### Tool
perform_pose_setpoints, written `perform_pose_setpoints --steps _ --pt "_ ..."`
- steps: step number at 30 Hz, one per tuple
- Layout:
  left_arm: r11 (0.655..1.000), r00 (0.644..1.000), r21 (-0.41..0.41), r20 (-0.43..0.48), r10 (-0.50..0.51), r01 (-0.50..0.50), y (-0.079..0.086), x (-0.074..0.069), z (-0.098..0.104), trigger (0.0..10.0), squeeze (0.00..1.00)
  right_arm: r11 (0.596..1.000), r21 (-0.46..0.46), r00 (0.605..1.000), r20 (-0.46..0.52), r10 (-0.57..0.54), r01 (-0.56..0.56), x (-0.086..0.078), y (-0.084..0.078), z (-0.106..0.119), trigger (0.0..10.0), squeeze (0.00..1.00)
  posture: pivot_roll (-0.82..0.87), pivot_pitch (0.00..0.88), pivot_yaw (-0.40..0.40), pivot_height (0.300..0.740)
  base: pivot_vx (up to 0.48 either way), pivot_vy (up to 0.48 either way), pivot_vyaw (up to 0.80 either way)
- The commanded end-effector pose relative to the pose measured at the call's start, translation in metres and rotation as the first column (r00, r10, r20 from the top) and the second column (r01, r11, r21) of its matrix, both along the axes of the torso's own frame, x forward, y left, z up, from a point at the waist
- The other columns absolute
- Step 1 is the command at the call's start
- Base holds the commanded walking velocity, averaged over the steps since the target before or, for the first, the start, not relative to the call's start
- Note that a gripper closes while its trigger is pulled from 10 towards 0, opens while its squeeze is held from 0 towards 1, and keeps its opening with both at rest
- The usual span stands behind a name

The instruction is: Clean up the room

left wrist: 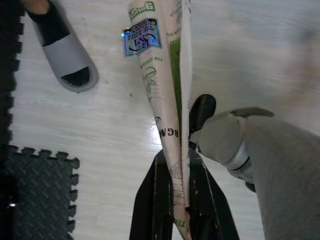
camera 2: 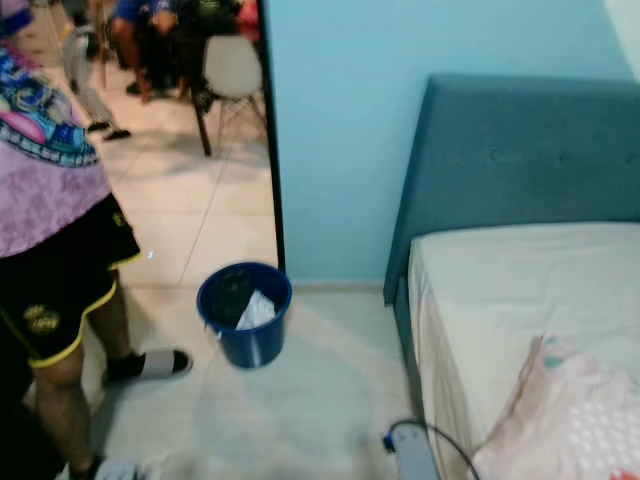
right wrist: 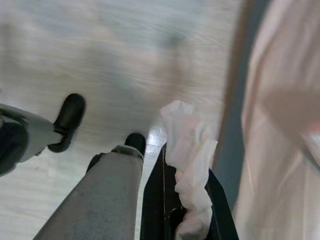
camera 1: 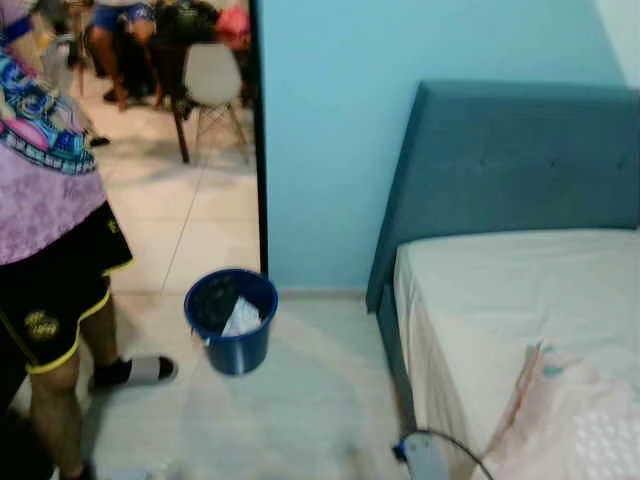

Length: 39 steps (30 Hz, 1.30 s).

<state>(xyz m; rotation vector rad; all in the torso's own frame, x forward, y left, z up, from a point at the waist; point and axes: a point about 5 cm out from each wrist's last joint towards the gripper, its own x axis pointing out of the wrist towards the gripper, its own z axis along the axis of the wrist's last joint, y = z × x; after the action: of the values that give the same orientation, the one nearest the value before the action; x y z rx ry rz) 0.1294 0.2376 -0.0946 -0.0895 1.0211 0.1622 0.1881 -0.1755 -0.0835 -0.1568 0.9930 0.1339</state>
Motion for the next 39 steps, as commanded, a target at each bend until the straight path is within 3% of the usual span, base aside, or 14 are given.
perform_pose_setpoints --steps 1,13,19,33,39 --pt "1.000 1.000 -0.011 -0.008 0.023 -0.023 -0.001 -0.005 -0.002 10.0 0.00 1.000 -0.008 1.000 -0.014 -0.008 0.008 -0.004 -0.004 -0.002 10.0 0.00 0.04 0.058 -0.065 0.740 0.000 0.000 0.68" --pt "1.000 1.000 -0.015 0.001 0.022 -0.022 -0.004 -0.004 -0.002 10.0 0.00 1.000 0.003 1.000 0.021 0.014 -0.014 0.007 -0.002 0.004 10.0 0.00 0.04 0.052 -0.077 0.740 0.051 0.000 0.68" --pt "0.998 0.997 -0.021 0.056 0.061 -0.060 -0.001 0.007 0.003 10.0 0.00 1.000 -0.002 0.999 0.033 -0.006 0.006 0.013 -0.002 0.007 10.0 0.00 0.04 0.050 -0.078 0.740 0.480 0.000 0.00" --pt "0.999 0.997 -0.032 0.058 0.041 -0.040 -0.003 0.007 0.002 10.0 0.00 0.999 0.002 0.998 0.037 -0.054 0.054 0.019 -0.002 0.009 10.0 0.00 0.02 0.058 -0.073 0.740 0.480 0.000 0.00" --pt "0.998 0.997 -0.037 0.058 0.046 -0.043 -0.004 0.006 0.002 10.0 0.00 0.998 0.002 0.998 0.028 -0.058 0.058 0.019 -0.003 0.010 10.0 0.00 0.02 0.061 -0.075 0.740 0.480 0.000 -0.80"
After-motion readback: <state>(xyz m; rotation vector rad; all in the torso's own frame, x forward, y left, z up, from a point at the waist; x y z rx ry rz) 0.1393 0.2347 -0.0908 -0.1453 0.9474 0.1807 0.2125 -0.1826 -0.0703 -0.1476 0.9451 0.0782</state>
